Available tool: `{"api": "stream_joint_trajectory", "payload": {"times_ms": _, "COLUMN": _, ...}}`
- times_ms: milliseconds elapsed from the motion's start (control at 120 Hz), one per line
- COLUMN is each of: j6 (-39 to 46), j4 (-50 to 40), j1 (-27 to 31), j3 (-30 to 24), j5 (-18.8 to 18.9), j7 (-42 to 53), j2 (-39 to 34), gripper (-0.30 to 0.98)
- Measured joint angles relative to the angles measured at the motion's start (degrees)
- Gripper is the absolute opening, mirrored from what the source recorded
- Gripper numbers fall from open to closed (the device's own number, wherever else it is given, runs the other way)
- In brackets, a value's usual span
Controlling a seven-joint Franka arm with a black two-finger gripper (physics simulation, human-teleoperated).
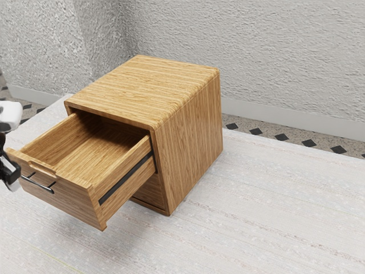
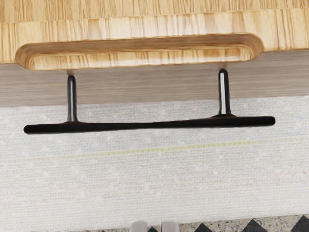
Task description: Push the drawer handle with one arm to close the drawer
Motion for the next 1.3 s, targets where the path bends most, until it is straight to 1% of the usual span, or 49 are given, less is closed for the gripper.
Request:
{"api": "stream_joint_trajectory", "payload": {"times_ms": 92, "j6": 0.81, "j4": -1.72, "j1": 0.0, "j3": 1.05, "j5": 0.0, "j7": -0.11, "j2": 0.35, "gripper": -0.08}}
{"api": "stream_joint_trajectory", "payload": {"times_ms": 375, "j6": 5.15, "j4": -2.49, "j1": -0.07, "j3": 1.76, "j5": -0.1, "j7": -0.31, "j2": 6.61, "gripper": -0.1}}
{"api": "stream_joint_trajectory", "payload": {"times_ms": 825, "j6": 18.3, "j4": -0.8, "j1": -0.81, "j3": 1.32, "j5": -0.25, "j7": 0.73, "j2": 15.42, "gripper": -0.1}}
{"api": "stream_joint_trajectory", "payload": {"times_ms": 1033, "j6": 22.26, "j4": 2.28, "j1": -1.39, "j3": 1.03, "j5": -0.36, "j7": 1.32, "j2": 20.24, "gripper": -0.1}}
{"api": "stream_joint_trajectory", "payload": {"times_ms": 1300, "j6": 24.0, "j4": 7.06, "j1": -1.65, "j3": 0.77, "j5": -0.49, "j7": 1.87, "j2": 26.74, "gripper": -0.1}}
